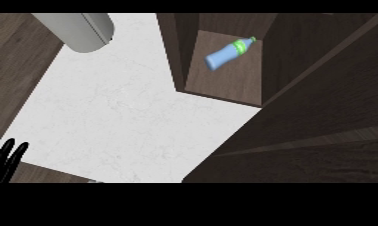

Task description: Pick up the bottled water, place it into the cabinet and close the cabinet

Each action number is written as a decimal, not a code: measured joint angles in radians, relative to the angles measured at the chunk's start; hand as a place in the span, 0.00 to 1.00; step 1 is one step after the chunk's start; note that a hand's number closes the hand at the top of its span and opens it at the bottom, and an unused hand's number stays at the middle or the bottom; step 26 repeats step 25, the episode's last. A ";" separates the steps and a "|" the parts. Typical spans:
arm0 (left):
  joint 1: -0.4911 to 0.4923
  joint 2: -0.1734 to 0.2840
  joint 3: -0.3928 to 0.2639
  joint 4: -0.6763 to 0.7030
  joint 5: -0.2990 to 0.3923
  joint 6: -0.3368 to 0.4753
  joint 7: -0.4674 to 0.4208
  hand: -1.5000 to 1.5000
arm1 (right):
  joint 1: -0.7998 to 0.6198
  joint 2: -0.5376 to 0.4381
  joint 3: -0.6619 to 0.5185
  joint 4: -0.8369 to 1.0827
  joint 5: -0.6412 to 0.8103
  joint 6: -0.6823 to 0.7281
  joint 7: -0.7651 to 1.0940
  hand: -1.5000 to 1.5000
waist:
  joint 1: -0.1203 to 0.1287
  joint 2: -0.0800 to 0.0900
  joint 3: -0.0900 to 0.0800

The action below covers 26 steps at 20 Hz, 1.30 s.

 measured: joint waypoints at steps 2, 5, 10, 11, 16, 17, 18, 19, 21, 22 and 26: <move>0.006 0.006 0.010 0.004 0.009 -0.006 0.003 0.00 | -0.043 0.025 -0.025 0.043 -0.040 0.002 0.027 1.00 | -0.005 -0.002 0.002; 0.017 0.011 0.022 0.008 0.020 -0.012 0.005 0.00 | -0.129 0.068 -0.105 0.140 -0.068 -0.020 0.051 1.00 | -0.016 -0.008 0.005; 0.038 0.013 0.036 0.031 0.032 -0.028 0.010 0.00 | -0.331 0.184 -0.232 0.368 -0.021 -0.163 0.090 1.00 | -0.041 -0.017 0.006; 0.041 0.012 0.039 0.030 0.034 -0.030 0.010 0.00 | -0.377 0.203 -0.257 0.420 -0.009 -0.187 0.091 1.00 | -0.046 -0.018 0.007; 0.052 0.005 0.052 0.040 0.045 -0.049 0.017 0.00 | -0.608 0.258 -0.364 0.700 0.044 -0.258 0.071 1.00 | -0.067 -0.020 0.010; 0.056 0.004 0.053 0.041 0.044 -0.054 0.018 0.00 | -0.640 0.260 -0.377 0.747 0.046 -0.253 0.064 1.00 | -0.073 -0.024 0.012; 0.057 0.005 0.059 0.042 0.048 -0.058 0.021 0.00 | -0.664 0.263 -0.384 0.787 0.047 -0.243 0.050 1.00 | -0.081 -0.029 0.013; 0.060 0.008 0.064 0.036 0.052 -0.059 0.025 0.00 | -0.688 0.269 -0.386 0.822 0.050 -0.236 0.046 1.00 | -0.085 -0.033 0.015; 0.068 0.013 0.071 0.025 0.055 -0.066 0.029 0.00 | -0.733 0.295 -0.374 0.888 0.048 -0.211 0.026 1.00 | -0.080 -0.040 0.010; 0.064 0.010 0.075 0.024 0.059 -0.065 0.033 0.00 | -0.757 0.294 -0.360 0.921 0.044 -0.192 0.009 1.00 | -0.082 -0.042 0.007; 0.064 0.014 0.086 0.018 0.059 -0.067 0.042 0.00 | -0.802 0.293 -0.350 0.990 0.034 -0.152 -0.029 1.00 | -0.088 -0.047 0.004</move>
